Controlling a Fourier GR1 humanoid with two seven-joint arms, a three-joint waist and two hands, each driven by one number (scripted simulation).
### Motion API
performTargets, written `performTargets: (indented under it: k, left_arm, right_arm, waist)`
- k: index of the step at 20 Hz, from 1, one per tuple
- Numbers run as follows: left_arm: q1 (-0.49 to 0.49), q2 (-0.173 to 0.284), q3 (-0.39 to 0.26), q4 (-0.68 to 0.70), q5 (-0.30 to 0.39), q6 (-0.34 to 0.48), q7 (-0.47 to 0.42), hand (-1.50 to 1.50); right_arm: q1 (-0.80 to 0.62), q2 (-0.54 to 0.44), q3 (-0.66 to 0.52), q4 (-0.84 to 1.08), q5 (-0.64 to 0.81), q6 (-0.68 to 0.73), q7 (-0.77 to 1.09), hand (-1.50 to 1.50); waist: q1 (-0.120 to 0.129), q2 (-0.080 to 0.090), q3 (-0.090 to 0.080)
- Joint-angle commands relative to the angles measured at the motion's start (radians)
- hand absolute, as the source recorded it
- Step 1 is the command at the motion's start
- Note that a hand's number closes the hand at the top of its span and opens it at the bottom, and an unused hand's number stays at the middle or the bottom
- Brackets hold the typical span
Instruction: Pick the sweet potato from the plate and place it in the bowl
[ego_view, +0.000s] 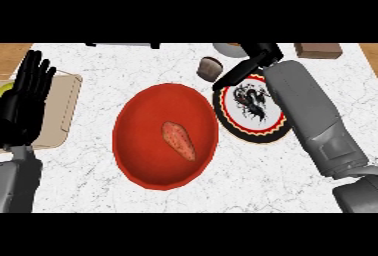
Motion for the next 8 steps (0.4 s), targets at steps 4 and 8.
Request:
performTargets:
  k: [4, 8]
  left_arm:
    - [-0.033, 0.008, 0.002, 0.017, -0.001, -0.005, -0.007, 0.00]
    - [-0.052, 0.011, -0.008, 0.001, 0.006, -0.016, 0.018, 0.00]
  right_arm:
    - [-0.036, -0.143, -0.075, 0.162, -0.023, 0.119, -0.125, -1.50]
    - [-0.024, -0.236, -0.080, 0.200, -0.017, 0.231, -0.179, -1.50]
  waist:
    - [0.029, 0.018, 0.001]
    - [0.043, 0.024, 0.003]
